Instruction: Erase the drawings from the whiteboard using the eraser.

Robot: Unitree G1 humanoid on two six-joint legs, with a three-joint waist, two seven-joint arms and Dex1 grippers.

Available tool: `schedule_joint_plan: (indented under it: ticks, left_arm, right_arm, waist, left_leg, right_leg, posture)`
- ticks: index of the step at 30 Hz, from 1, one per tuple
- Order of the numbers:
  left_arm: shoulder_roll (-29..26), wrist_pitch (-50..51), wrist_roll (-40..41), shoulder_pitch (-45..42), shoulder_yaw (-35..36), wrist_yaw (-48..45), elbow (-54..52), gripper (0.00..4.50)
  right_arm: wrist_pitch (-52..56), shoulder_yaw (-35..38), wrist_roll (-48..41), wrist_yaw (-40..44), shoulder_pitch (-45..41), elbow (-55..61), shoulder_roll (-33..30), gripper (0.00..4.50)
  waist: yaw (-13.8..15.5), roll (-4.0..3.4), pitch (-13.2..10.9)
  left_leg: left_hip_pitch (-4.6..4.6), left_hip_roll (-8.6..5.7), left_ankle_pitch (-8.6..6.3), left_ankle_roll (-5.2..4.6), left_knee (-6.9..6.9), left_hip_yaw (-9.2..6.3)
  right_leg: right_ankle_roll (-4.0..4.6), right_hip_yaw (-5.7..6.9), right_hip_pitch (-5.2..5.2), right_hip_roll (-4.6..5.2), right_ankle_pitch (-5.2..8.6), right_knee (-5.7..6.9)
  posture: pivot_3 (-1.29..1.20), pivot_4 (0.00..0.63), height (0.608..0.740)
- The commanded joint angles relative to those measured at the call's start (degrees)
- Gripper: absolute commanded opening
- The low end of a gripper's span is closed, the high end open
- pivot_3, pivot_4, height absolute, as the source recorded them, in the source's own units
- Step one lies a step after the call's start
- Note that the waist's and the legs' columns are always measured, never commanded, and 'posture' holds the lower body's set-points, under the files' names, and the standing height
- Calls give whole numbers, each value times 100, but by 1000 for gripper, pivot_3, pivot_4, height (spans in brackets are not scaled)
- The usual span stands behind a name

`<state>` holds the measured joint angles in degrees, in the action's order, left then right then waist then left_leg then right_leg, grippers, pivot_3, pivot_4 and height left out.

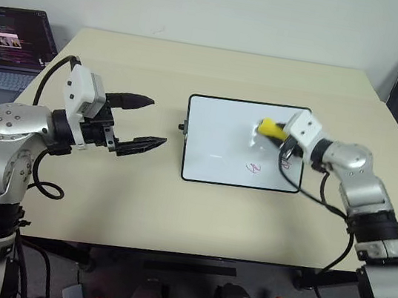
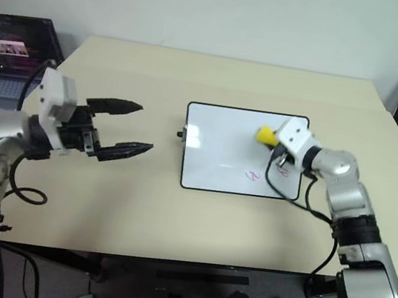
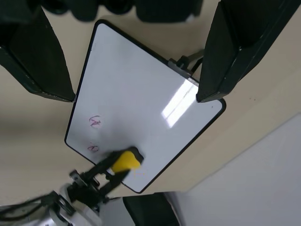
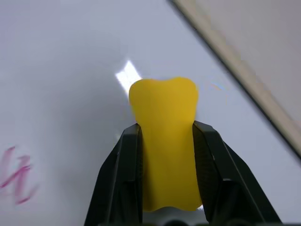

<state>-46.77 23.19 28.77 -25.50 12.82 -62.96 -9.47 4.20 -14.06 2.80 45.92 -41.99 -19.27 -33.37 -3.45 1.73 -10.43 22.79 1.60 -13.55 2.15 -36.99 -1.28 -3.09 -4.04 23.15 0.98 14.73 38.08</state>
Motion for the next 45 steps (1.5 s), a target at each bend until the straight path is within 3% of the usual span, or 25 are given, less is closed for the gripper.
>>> schedule_joint_plan:
  ticks: [1, 11, 15, 23, 31, 35, 38, 45]
  left_arm:
    - [-30, -86, 81, -169, 38, 63, -102, 4500]
    - [43, -149, 15, -347, -125, 109, 13, 4500]
    - [60, -114, 35, -335, -135, 138, -20, 4500]
    - [15, -22, 63, -266, -101, 158, -113, 4500]
    - [13, 3, 28, -379, -164, 162, -53, 4500]
    - [-9, 16, 38, -485, -181, 161, -15, 4500]
    - [-45, 75, 118, -512, -109, 172, -85, 4500]
    - [-72, 76, 137, -414, -75, 154, -134, 4500]
  right_arm:
    - [145, -157, 290, -52, 141, -169, 69, 1113]
    - [-224, 291, 687, -1463, -1089, -1727, 227, 1110]
    - [-320, 154, 744, -1216, -983, -1776, 246, 1102]
    - [31, -136, 489, 63, -97, -386, 202, 1101]
    - [368, 470, 228, -290, -564, -355, 244, 1099]
    - [1147, 1018, -672, 346, -610, 791, 20, 1092]
    - [1864, 1427, -1292, 878, -419, 1723, -508, 1091]
    - [2301, 2012, -1711, 1496, 604, 2288, -1804, 1091]
  waist:
    - [-29, 0, 0]
    - [-34, 0, 0]
    - [-29, 1, 0]
    - [-72, 6, 3]
    - [-116, 4, 2]
    - [-88, 2, -3]
    - [-17, -9, -13]
    - [74, -9, -13]
  left_leg:
    - [-2, 0, 1, 0, -1, 2]
    - [-8, 0, 68, -21, -4, 2]
    - [-5, 1, 68, -21, 2, 1]
    - [-3, 6, 66, -19, 8, -3]
    - [-3, 5, 68, -20, -1, -2]
    - [14, 4, 67, -19, 9, -5]
    - [29, 5, 60, -12, 18, -10]
    - [36, 2, 4, -6, 18, -5]
  right_leg:
    - [3, -2, 0, 0, -3, 2]
    - [19, -5, 0, -7, -45, -2]
    - [2, -5, 1, -9, -53, -3]
    - [-10, -4, 3, -14, -52, -4]
    - [2, -7, 2, -14, -53, -2]
    - [-11, -3, 16, -14, -54, -7]
    - [9, 2, 32, -14, -55, -6]
    - [9, 7, 30, -2, -4, -17]
  posture:
    - [0, 150, 740]
    - [0, 150, 740]
    - [0, 150, 740]
    - [0, 150, 740]
    - [0, 150, 740]
    - [0, 150, 740]
    - [0, 150, 740]
    - [0, 150, 740]
